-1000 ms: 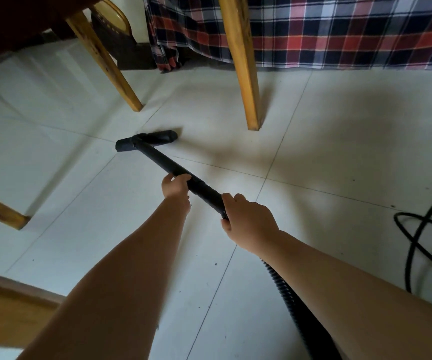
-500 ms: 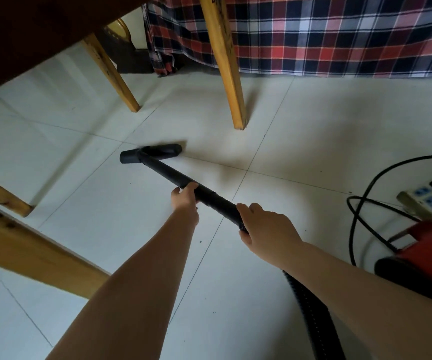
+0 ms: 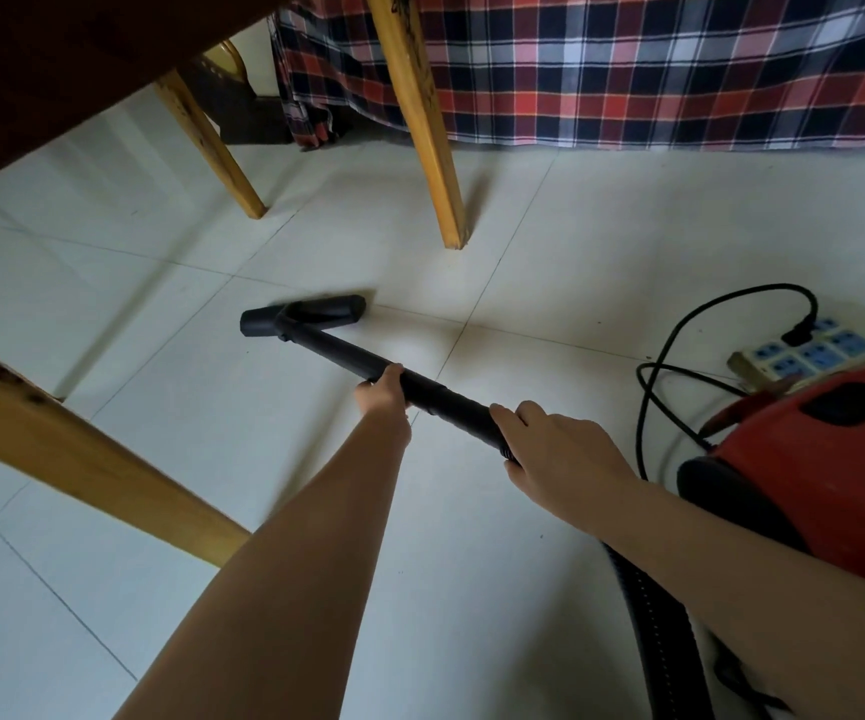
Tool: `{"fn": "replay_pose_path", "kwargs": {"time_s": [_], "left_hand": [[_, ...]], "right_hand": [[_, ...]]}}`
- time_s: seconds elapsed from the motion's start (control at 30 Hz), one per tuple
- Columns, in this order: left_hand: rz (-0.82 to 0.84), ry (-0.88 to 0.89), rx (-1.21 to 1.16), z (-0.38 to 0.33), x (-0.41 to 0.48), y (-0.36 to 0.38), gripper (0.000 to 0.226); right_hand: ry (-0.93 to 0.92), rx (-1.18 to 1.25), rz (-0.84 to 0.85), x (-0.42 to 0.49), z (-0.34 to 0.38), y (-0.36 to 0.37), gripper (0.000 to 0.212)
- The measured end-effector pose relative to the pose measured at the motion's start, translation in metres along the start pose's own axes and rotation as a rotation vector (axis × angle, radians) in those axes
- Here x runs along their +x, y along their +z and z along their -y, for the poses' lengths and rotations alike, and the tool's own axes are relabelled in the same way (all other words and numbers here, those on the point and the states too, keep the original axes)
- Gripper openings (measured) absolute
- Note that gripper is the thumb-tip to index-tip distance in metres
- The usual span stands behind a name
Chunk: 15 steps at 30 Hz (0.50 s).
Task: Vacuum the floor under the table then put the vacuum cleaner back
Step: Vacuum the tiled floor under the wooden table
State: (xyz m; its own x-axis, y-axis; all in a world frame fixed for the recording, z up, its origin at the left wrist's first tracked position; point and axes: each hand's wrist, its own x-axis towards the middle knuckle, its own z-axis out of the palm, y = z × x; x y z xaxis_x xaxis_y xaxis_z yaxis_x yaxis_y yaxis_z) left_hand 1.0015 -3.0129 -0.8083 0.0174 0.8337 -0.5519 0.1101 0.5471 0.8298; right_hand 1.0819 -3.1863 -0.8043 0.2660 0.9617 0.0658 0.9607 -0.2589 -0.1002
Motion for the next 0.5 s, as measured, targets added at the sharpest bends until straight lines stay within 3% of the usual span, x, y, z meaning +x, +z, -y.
{"fn": "replay_pose_path", "kwargs": {"time_s": [0.13, 0.5], "left_hand": [[0.011, -0.031, 0.024, 0.003, -0.003, 0.006, 0.013], [0.033, -0.063, 0.059, -0.012, 0.039, 0.003, 0.016]], "right_hand": [[0.014, -0.039, -0.049, -0.001, -0.011, 0.003, 0.046], [0.017, -0.023, -0.047, 0.032, -0.006, 0.023, 0.048]]}}
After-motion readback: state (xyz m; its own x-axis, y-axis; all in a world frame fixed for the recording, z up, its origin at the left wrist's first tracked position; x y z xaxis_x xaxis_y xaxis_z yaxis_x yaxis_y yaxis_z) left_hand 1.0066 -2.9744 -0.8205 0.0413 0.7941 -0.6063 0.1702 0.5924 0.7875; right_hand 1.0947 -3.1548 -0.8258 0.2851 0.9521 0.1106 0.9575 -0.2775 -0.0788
